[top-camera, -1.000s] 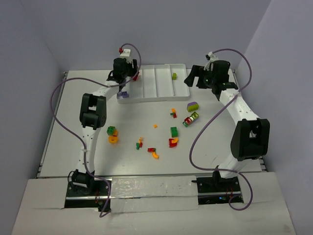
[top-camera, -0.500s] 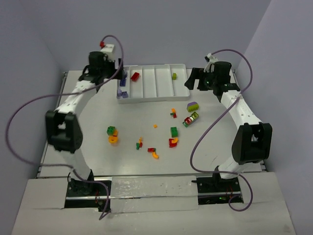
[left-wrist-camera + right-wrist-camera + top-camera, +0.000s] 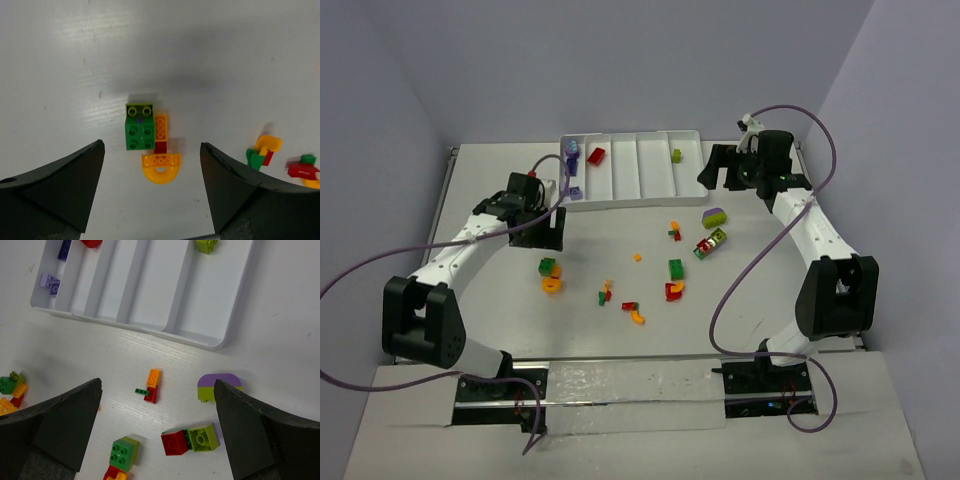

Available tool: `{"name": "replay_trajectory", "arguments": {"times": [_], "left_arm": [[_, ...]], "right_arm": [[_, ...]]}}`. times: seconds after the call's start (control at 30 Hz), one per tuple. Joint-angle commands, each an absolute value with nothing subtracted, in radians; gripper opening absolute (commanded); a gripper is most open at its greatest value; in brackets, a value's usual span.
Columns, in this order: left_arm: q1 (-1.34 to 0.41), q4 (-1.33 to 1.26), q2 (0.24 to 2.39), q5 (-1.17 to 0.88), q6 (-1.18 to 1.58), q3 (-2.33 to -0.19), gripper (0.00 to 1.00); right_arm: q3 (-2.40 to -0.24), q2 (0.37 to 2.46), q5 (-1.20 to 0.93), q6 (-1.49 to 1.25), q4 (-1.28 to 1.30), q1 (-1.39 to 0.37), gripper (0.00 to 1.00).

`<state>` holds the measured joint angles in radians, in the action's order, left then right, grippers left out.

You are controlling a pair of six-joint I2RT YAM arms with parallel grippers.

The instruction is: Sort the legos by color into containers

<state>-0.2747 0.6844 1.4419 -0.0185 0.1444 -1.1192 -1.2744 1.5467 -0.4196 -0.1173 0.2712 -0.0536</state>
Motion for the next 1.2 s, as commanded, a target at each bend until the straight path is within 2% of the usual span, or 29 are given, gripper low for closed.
{"name": "replay_trajectory", "arguments": {"times": [0.0, 0.37, 0.6, 1.0, 1.1, 1.17], "left_arm": [[-0.287, 0.745, 1.477, 0.064, 0.192, -1.101, 0.85], [-0.288, 0.715, 1.567, 0.060, 0.189, -1.093, 0.74], [-0.288, 0.690, 1.589, 0.034, 0.184, -1.069, 0.72], [-0.288, 0.654, 1.642, 0.054, 0.157, -1.037, 0.56], [-0.288, 0.648, 1.644, 0.051, 0.148, -1.031, 0.49], [-0.287, 0.646, 1.642, 0.054, 0.145, -1.033, 0.36]], "right_arm": [[-1.266, 1.516, -0.422, -0.098, 0.276, -0.052, 1.00], [-1.275, 1.533, -0.423, -0.091, 0.289, -0.052, 1.00], [-1.278, 1.543, -0.425, -0.088, 0.293, -0.052, 1.00], [-1.285, 1.549, -0.426, -0.083, 0.297, -0.054, 1.00], [-1.287, 1.549, -0.425, -0.080, 0.299, -0.053, 1.00], [-1.287, 1.549, -0.426, -0.081, 0.298, -0.053, 1.00]]}}
